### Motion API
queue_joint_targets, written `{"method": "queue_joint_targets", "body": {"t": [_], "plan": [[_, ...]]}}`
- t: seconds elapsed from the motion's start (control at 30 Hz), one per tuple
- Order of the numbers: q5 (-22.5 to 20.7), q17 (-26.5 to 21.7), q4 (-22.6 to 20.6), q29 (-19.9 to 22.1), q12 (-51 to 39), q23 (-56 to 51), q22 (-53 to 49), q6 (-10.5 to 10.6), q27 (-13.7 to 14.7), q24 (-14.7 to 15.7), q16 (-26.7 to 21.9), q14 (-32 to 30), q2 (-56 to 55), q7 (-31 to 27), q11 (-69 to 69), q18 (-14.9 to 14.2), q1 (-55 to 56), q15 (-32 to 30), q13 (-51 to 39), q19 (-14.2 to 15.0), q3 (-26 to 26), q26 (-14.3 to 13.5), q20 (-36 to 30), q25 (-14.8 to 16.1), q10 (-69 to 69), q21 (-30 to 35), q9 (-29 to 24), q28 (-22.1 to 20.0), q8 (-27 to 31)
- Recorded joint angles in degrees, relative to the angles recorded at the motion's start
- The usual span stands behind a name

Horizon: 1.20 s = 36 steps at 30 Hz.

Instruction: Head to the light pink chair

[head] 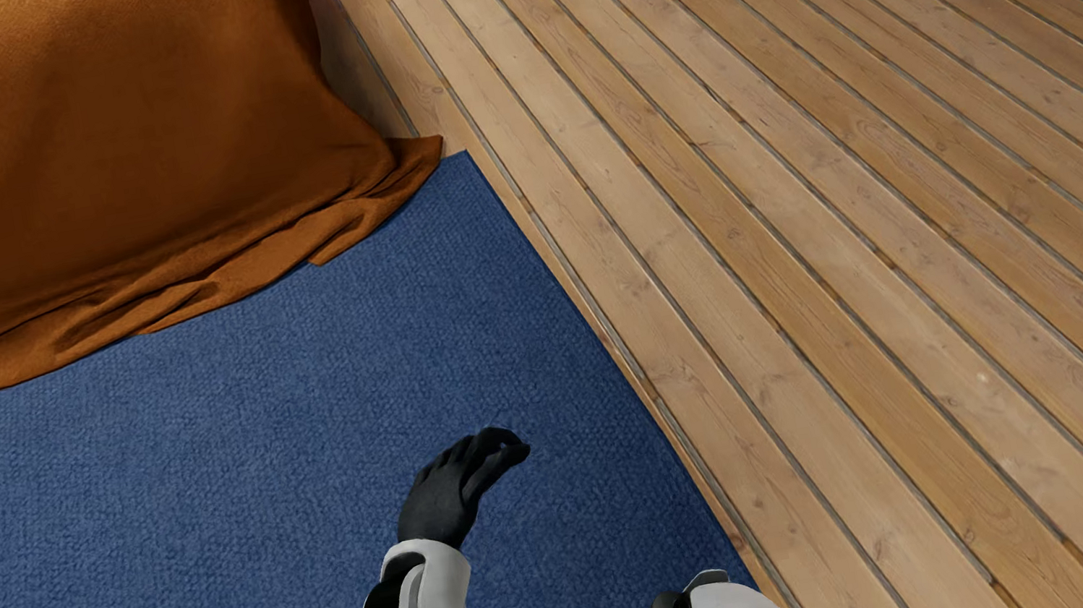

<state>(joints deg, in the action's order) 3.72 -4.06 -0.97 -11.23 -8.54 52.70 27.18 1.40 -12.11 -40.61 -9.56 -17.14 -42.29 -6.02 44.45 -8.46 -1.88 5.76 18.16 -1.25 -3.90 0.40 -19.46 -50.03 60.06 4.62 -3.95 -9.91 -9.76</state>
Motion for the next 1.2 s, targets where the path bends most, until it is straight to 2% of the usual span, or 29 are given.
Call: {"method": "queue_joint_targets", "body": {"t": [0.03, 0.07, 0.1, 0.13, 0.17, 0.2, 0.23, 0.3, 0.33, 0.4, 0.43, 0.47, 0.5, 0.53, 0.6, 0.63, 0.7, 0.73, 0.8, 0.83, 0.87, 0.9, 0.93, 0.97, 1.03, 1.07, 1.1, 1.13, 1.2], "plan": [[-1.8, -0.9, 1.4, -1.1, 2.3, 1.1, 4.5, 1.4, 0.3, 0.6, 0.7, 5.0, 4.6, 0.1, 0.8, 3.3, 8.3, 4.8, -3.4, -0.5, 0.2, 4.2, 0.3, -4.5, 10.2, 2.5, -0.2, 0.1, -1.6], [-3.7, -1.6, 2.7, 0.7, 4.0, 0.6, 10.6, 2.5, 0.6, 0.1, 1.4, 10.3, 10.4, 0.4, -1.2, 5.4, 17.0, 8.0, -6.8, -0.7, 0.7, 9.1, -0.7, -8.5, 15.8, 4.3, -0.3, 0.8, -3.0], [-5.7, -1.9, 3.0, 5.0, 5.6, -1.0, 17.4, 3.5, 0.8, -1.5, 1.4, 15.0, 17.0, 0.6, -4.7, 6.9, 24.8, 10.2, -9.7, -0.9, 1.3, 12.7, -3.4, -10.5, 16.5, 4.3, -0.3, 3.1, -3.8], [-7.5, -1.9, 2.6, 10.3, 7.3, -3.4, 23.6, 4.1, 1.5, -4.3, 0.5, 19.0, 23.7, 0.8, -9.1, 7.2, 31.4, 11.8, -12.0, -1.0, 2.1, 13.6, -7.8, -9.8, 13.0, 2.6, -0.2, 7.7, -4.1], [-9.2, -1.8, 2.0, 14.3, 9.5, -6.1, 28.4, 4.5, 3.5, -7.5, -1.0, 21.9, 30.3, 1.2, -13.5, 7.9, 36.8, 12.9, -14.1, -0.9, 2.9, 12.3, -12.5, -7.0, 6.1, 0.1, 0.0, 13.0, -4.0], [-10.6, -1.9, 1.9, 15.7, 12.2, -9.1, 31.4, 4.6, 6.1, -9.6, -2.7, 23.0, 36.5, 1.6, -17.6, 8.6, 40.9, 13.6, -16.6, -0.8, 3.7, 10.7, -15.0, -3.5, -3.7, -1.8, 0.2, 17.1, -3.4], [-11.5, -2.7, 1.8, 15.3, 15.3, -13.0, 32.5, 4.7, 8.7, -9.4, -3.9, 23.4, 42.3, 1.3, -21.5, 8.2, 43.6, 13.7, -19.2, -0.6, 4.7, 10.6, -14.1, -0.7, -16.1, -2.1, 0.4, 18.9, -2.2], [-11.4, -5.9, 1.6, 14.9, 21.8, -21.7, 31.8, 4.2, 11.8, -4.9, -4.1, 23.1, 52.6, -0.9, -26.8, 8.4, 45.5, 12.1, -23.6, -0.1, 7.2, 13.7, -6.0, 1.9, -40.4, -0.1, 0.7, 14.7, 1.6], [-10.5, -6.9, 2.1, 16.5, 24.5, -25.3, 32.2, 3.6, 11.8, -3.2, -3.9, 22.1, 56.5, 0.0, -26.6, 7.5, 46.0, 9.8, -24.6, 0.3, 8.5, 15.2, -2.2, 2.6, -43.8, 0.4, 0.8, 11.7, 3.6], [-6.4, -8.0, 0.3, 19.9, 26.1, -30.4, 35.5, 1.3, 9.8, -3.4, -2.8, 15.4, 60.4, 4.1, -17.6, 9.7, 47.4, -1.8, -22.1, 2.4, 10.9, 17.1, 1.9, 5.2, -30.0, -0.8, 0.4, 10.1, 6.8], [-3.6, -8.4, -1.6, 20.1, 25.1, -31.3, 37.2, -0.5, 8.1, -4.3, -1.9, 15.3, 58.1, 6.0, -6.6, 10.3, 46.5, -12.1, -19.4, 4.9, 11.7, 15.7, 2.6, 6.5, -22.8, -1.3, -0.2, 11.9, 8.1], [-0.8, -8.8, -3.2, 18.7, 23.1, -30.3, 37.8, -2.3, 5.9, -5.2, -1.0, 18.1, 52.5, 8.5, 6.8, 10.8, 44.0, -21.0, -17.2, 8.7, 11.9, 12.4, 3.0, 6.8, -18.5, -0.7, -0.9, 14.4, 9.5], [1.4, -9.5, -5.1, 16.2, 20.5, -27.3, 37.0, -4.0, 3.5, -6.1, 0.2, 22.2, 44.2, 10.6, 19.3, 11.3, 40.3, -21.7, -16.0, 10.2, 11.8, 8.7, 3.5, 5.3, -17.2, 1.7, -1.6, 15.9, 11.2], [2.7, -10.2, -7.0, 13.4, 17.6, -22.5, 34.8, -5.4, 1.4, -7.0, 1.6, 25.7, 35.0, 11.8, 28.3, 11.3, 35.3, -16.3, -15.5, 9.3, 11.3, 5.8, 4.5, 2.6, -18.7, 5.3, -2.0, 15.0, 12.8], [4.9, -9.7, -10.5, 9.0, 11.5, -11.3, 27.9, -7.0, -1.1, -8.6, 4.8, 30.3, 17.6, 11.9, 33.4, 11.8, 23.3, -7.4, -14.0, 6.9, 10.1, 3.1, 6.9, -1.8, -25.8, 11.2, -2.0, 7.5, 13.3], [5.5, -8.8, -11.9, 7.0, 8.3, -6.9, 24.4, -7.3, -1.6, -9.0, 6.2, 32.0, 10.4, 11.1, 30.3, 12.1, 17.3, -2.8, -12.0, 5.7, 9.4, 1.7, 7.4, -2.2, -29.6, 12.2, -1.8, 4.0, 12.4], [7.5, -7.5, -13.2, 2.7, 1.1, -3.6, 15.6, -7.2, 0.1, -9.1, 7.4, 34.1, -0.1, 8.3, 14.7, 12.4, 6.6, 2.2, -6.7, 3.1, 7.6, -2.3, 5.9, -0.6, -35.4, 10.9, -1.3, 1.6, 8.4], [7.9, -6.8, -13.0, 2.2, -2.7, -4.0, 10.7, -7.0, 1.8, -8.8, 7.1, 34.2, -3.0, 6.4, 2.4, 12.3, 1.8, 2.7, -4.0, 3.2, 6.6, -4.5, 4.7, 0.7, -37.8, 9.7, -1.0, 1.1, 6.6], [5.4, -4.9, -10.7, 5.0, -8.0, -3.9, 2.4, -5.8, 3.6, -6.6, 6.2, 31.7, -3.8, 2.4, -23.1, 11.5, -7.0, 2.2, 0.2, 6.3, 4.6, -7.3, 3.7, 1.6, -40.2, 8.6, -0.3, -1.2, 7.6], [4.5, -4.1, -9.0, 5.7, -8.5, -2.4, -0.4, -4.9, 2.7, -5.0, 5.6, 27.8, -3.3, 1.2, -26.5, 10.9, -10.0, 0.5, 1.3, 7.4, 3.7, -7.3, 3.8, 0.2, -38.5, 9.1, 0.0, -2.5, 6.9], [3.6, -3.1, -7.0, 4.7, -7.6, -0.4, -2.6, -3.6, 1.5, -3.4, 4.4, 21.9, -3.7, 0.4, -21.0, 9.1, -11.6, -4.6, 1.6, 5.3, 3.0, -6.5, 4.1, -1.7, -33.8, 9.8, 0.2, -3.4, 4.7], [2.2, -2.0, -5.2, 2.8, -5.9, 1.5, -4.1, -2.0, 1.0, -2.2, 2.7, 13.4, -4.5, -0.4, -12.3, 4.5, -10.6, -9.1, 0.9, 2.5, 2.5, -5.2, 4.4, -3.0, -24.7, 10.1, 0.1, -3.7, 2.6], [0.4, -1.3, -3.9, 1.3, -3.9, 2.7, -4.4, -0.3, 1.2, -1.8, 1.2, 4.4, -4.1, -0.9, -4.5, -0.4, -6.4, -6.8, -0.7, 0.3, 2.2, -3.3, 4.7, -3.4, -11.8, 9.4, -0.4, -3.7, 0.9], [-1.5, -0.7, -2.7, 1.6, -2.1, 2.5, -2.4, 1.3, 1.3, -1.8, 0.4, 1.2, -2.0, -1.2, -0.1, -3.5, 0.9, -1.6, -3.2, -1.4, 1.9, -0.6, 4.6, -3.5, 1.2, 8.0, -1.0, -3.5, -0.8], [-5.2, 0.3, -0.1, 9.2, -0.1, -2.3, 8.9, 3.7, 0.1, -2.0, 0.7, 10.1, 7.4, -1.7, -1.6, 0.8, 18.9, 5.8, -8.5, -2.1, 1.9, 6.1, 2.7, -3.8, 16.5, 3.6, -1.7, 0.2, -3.9], [-7.1, 0.9, 1.7, 14.5, 0.9, -5.6, 16.3, 4.3, 0.3, -3.0, 0.5, 13.8, 13.7, -1.0, -5.5, 3.7, 26.9, 7.7, -11.0, -2.0, 2.1, 8.4, 0.5, -2.8, 16.8, 1.2, -1.8, 4.5, -4.4], [-9.0, 1.3, 3.3, 18.2, 2.3, -8.4, 23.4, 4.7, 1.7, -5.0, -0.2, 17.3, 20.1, 0.4, -9.8, 6.0, 33.3, 8.8, -13.7, -1.9, 2.6, 9.0, -2.4, -0.8, 12.8, -0.5, -1.8, 9.8, -4.1], [-10.6, 1.1, 4.7, 19.4, 4.3, -10.5, 29.3, 4.8, 4.2, -7.7, -1.1, 20.1, 26.0, 2.4, -13.8, 7.1, 38.3, 9.2, -16.6, -1.7, 3.3, 8.0, -5.6, 1.4, 5.5, -1.2, -1.6, 15.2, -2.9], [-12.7, -1.1, 7.0, 17.5, 9.7, -15.6, 34.7, 4.8, 8.9, -11.1, -3.1, 23.1, 36.7, 6.8, -19.8, 8.3, 43.8, 8.8, -23.5, -1.1, 5.2, 4.4, -8.3, 2.8, -17.4, 1.8, -0.9, 23.7, 1.2]]}}
